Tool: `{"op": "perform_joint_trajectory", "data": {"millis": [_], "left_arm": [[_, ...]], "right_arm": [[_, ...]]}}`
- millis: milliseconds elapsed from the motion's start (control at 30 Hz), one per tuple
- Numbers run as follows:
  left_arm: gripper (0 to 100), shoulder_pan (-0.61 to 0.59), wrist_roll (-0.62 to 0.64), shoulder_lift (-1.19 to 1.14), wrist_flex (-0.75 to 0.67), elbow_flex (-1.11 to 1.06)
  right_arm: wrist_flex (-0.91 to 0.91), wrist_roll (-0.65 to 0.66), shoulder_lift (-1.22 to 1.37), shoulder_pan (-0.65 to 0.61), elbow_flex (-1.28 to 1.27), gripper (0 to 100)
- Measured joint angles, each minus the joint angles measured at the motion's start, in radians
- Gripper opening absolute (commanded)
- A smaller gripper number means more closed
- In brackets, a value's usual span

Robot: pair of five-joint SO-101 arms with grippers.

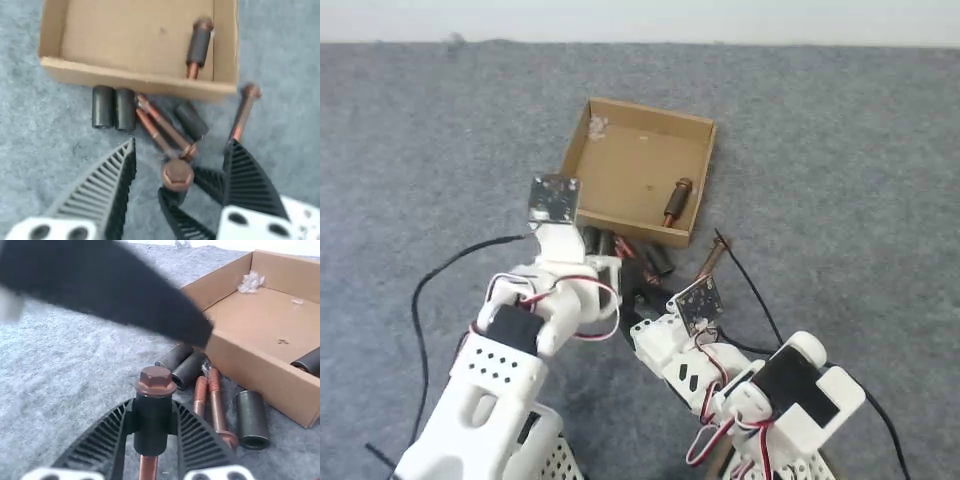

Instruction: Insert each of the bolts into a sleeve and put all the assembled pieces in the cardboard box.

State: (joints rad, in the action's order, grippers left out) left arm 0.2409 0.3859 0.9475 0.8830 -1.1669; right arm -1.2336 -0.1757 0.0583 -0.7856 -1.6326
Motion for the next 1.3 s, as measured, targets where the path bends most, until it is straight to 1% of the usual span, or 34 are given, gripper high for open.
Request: {"op": "perform_joint_trajectory", "data": {"millis": [33,100,233,267,433,533,700,800,933,1233,1300], "left_arm": [[25,-0.005,0.023,0.0,0.0,0.009],[20,-0.009,0.058,0.0,0.011,0.028],[3,-0.017,0.072,0.0,0.06,0.061],[0,-0.028,0.075,0.0,0.06,0.066],[2,-0.118,0.077,0.0,0.066,0.077],[2,-0.163,0.046,0.0,0.066,0.077],[2,-0.186,-0.011,0.028,0.066,0.008],[2,-0.186,-0.018,0.126,0.017,-0.092],[2,-0.186,-0.02,0.321,-0.077,-0.276],[2,-0.187,-0.021,0.729,-0.084,-0.519],[2,-0.192,-0.023,0.806,-0.052,-0.525]], "right_arm": [[0.0,0.0,0.0,0.0,0.0,0.6],[0.0,0.0,0.0,0.0,0.0,0.6],[0.0,0.0,0.0,0.002,0.0,0.6],[0.0,0.0,0.0,0.008,0.0,0.6],[0.0,0.0,0.0,0.009,0.0,0.6],[0.0,0.0,0.0,0.009,0.0,0.6],[0.0,0.0,0.0,0.009,0.0,0.6],[0.0,0.0,0.0,0.009,0.0,0.6],[0.0,0.0,0.0,0.009,0.0,0.6],[0.0,0.0,0.0,0.009,0.0,0.6],[0.0,0.0,0.0,0.009,0.0,0.6]]}}
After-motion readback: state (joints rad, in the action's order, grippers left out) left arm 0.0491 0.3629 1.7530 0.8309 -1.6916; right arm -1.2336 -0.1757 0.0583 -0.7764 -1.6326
